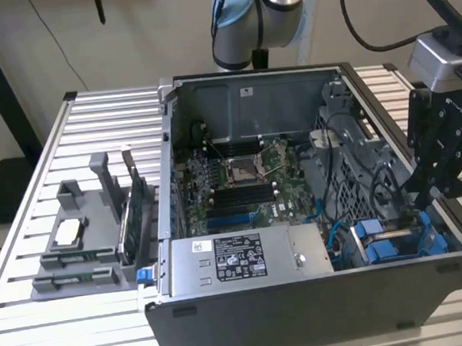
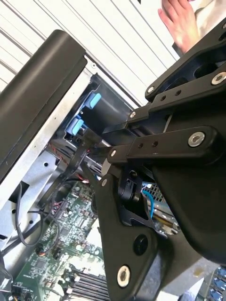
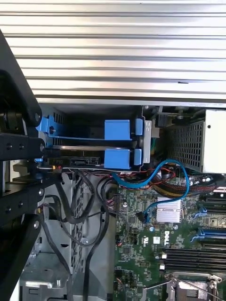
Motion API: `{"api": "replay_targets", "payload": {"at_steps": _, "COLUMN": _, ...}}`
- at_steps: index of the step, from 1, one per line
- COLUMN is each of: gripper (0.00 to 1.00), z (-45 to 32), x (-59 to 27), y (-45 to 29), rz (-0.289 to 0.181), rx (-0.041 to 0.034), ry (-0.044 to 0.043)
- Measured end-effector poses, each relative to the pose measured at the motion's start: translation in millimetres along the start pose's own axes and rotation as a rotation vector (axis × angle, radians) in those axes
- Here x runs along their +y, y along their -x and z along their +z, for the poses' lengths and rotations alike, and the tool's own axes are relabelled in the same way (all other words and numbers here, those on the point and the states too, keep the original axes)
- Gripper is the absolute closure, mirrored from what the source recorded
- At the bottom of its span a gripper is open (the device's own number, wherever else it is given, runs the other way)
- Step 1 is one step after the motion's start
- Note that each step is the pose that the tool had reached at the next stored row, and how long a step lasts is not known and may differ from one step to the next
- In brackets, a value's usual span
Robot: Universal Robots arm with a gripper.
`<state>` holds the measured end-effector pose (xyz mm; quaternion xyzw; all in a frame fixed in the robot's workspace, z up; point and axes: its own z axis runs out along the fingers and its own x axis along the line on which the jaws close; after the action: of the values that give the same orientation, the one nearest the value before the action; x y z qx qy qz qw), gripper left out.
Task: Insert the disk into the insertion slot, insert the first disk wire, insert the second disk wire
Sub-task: 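Insert the first disk wire, then insert the second disk wire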
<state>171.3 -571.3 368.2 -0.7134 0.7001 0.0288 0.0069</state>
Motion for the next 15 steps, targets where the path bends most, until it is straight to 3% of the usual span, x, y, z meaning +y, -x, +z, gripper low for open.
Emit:
{"api": "replay_targets", "payload": {"at_steps": 9, "gripper": 0.73, "z": -7.3, "x": -2.5, "y": 0.4, "rz": 0.000, "rx": 0.0058, "ry": 0.0044}}
{"api": "replay_targets", "payload": {"at_steps": 15, "gripper": 0.73, "z": -14.3, "x": -9.1, "y": 0.6, "rz": 0.001, "rx": 0.0068, "ry": 0.0149}}
